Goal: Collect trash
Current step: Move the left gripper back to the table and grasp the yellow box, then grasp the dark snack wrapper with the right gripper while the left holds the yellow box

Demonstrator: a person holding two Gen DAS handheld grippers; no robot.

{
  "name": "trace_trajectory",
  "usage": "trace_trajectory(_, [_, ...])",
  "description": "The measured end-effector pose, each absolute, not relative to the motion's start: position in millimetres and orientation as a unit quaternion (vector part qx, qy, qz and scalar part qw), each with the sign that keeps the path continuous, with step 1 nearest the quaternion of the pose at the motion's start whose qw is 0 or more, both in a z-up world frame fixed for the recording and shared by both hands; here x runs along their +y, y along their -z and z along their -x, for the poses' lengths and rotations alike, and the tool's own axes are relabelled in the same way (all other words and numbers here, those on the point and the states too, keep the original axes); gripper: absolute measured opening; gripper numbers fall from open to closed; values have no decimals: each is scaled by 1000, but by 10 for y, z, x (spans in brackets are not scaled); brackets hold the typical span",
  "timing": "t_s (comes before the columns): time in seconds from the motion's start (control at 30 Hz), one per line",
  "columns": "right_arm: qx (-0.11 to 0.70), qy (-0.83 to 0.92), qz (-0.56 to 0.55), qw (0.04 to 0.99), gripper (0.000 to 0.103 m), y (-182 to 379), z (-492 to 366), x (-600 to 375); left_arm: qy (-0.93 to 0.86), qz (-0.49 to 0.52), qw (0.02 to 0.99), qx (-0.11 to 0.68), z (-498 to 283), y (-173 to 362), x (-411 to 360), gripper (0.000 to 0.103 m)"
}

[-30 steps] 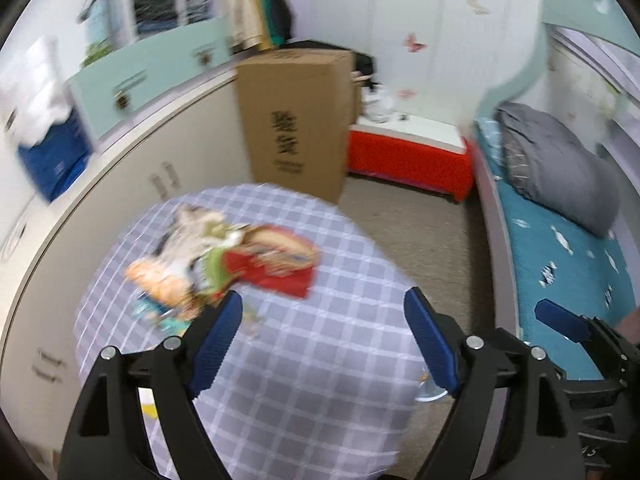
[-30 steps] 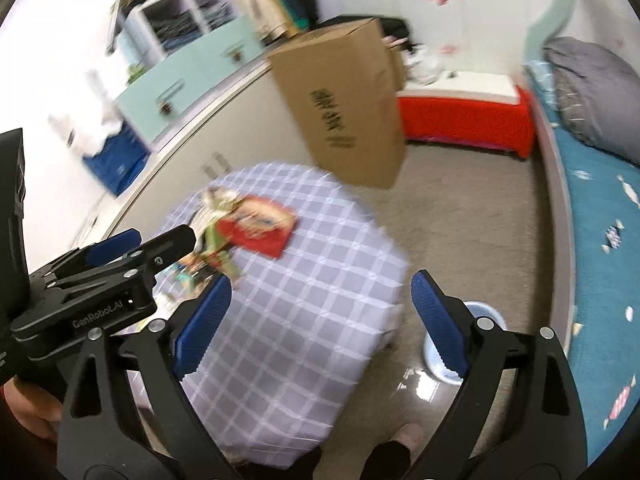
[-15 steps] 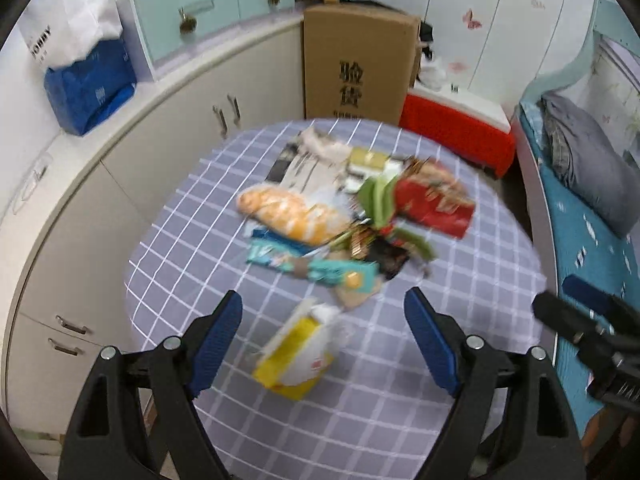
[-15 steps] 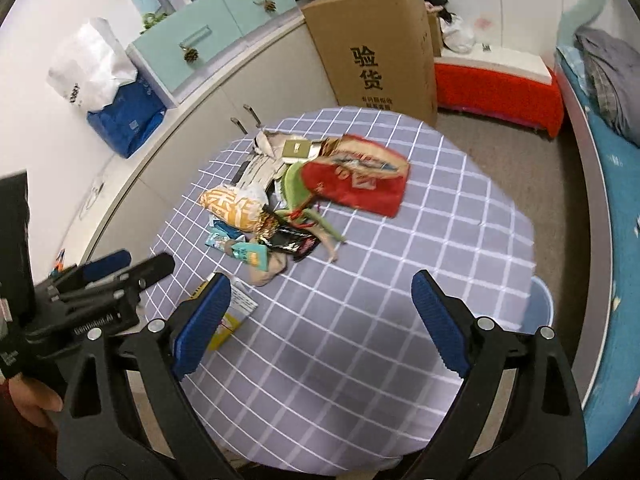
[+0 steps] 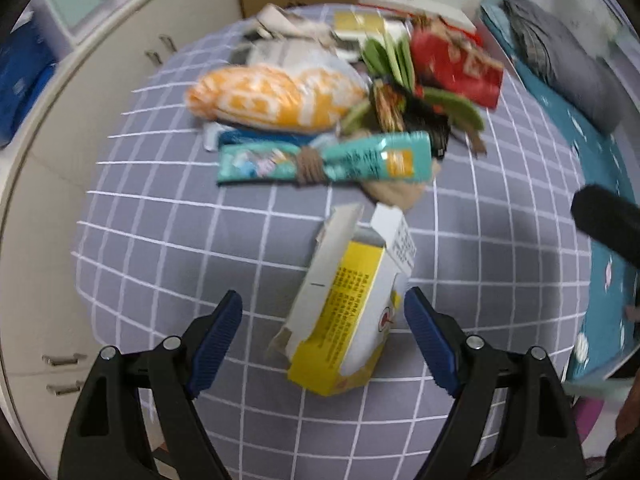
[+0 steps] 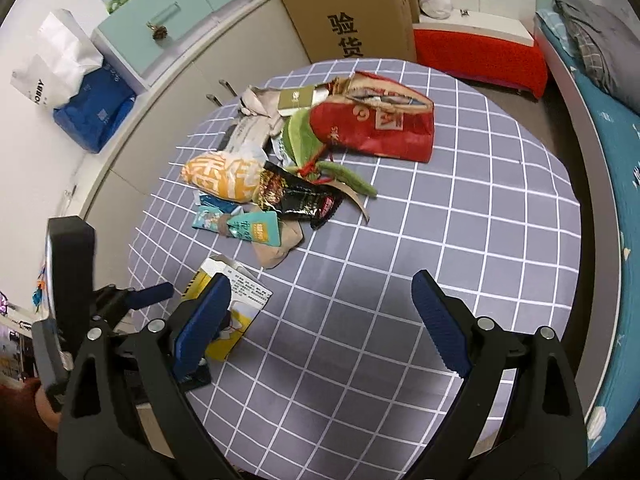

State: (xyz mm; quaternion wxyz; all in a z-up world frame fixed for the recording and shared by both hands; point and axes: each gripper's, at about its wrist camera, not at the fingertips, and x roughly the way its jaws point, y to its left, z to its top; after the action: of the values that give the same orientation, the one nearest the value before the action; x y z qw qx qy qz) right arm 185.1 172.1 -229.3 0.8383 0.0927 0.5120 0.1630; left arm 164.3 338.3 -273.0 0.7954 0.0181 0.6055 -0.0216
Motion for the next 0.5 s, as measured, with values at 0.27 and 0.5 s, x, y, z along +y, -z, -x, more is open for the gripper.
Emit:
trace_trajectory(0.27, [518,-149,-93,837,90,2334,-1895,1790,62,-3,783,619,-1687,2912,3379,60])
trace_trajectory(0.5, [522,-153,-87,835,90,2336,-1969,1907,54,50,802,592,-1652,2678,3632,52])
